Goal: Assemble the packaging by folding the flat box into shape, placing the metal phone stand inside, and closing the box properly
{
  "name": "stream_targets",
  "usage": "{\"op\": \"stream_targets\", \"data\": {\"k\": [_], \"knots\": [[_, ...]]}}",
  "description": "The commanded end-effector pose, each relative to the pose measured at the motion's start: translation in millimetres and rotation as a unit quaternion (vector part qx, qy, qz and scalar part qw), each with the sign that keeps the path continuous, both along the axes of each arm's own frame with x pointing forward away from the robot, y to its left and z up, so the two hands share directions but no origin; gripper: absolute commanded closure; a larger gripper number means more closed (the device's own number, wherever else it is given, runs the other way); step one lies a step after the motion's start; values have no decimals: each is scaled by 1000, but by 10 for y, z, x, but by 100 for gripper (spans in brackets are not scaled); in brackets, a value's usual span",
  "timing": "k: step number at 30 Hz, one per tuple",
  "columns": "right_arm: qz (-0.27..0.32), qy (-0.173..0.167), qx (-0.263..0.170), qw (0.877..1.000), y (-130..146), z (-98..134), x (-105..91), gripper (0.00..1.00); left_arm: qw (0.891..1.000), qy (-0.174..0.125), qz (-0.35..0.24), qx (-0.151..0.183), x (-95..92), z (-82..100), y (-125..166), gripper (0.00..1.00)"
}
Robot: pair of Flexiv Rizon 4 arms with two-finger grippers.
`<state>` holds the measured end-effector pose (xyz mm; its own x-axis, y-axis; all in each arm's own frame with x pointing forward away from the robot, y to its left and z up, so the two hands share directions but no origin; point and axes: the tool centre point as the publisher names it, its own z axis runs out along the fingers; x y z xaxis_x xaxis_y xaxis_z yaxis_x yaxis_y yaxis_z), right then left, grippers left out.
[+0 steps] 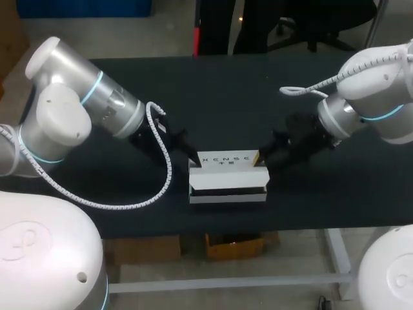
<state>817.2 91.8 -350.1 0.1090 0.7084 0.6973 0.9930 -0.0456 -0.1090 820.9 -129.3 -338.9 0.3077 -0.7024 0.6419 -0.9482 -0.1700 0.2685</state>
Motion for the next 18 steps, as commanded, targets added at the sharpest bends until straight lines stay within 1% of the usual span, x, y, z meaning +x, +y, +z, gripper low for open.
{"op": "stream_targets", "data": {"k": [1,3,10,18], "knots": [[6,12,-1,1000,23,54,48,53,1000,12,-1,0,62,2,-36,55],[6,16,-1,1000,23,66,53,53,1000,14,-2,-2,70,6,-34,55],[8,36,1,999,27,95,90,52,999,40,2,-10,104,21,-34,55],[8,44,0,999,38,141,117,52,998,58,4,-14,144,64,-41,56]]}}
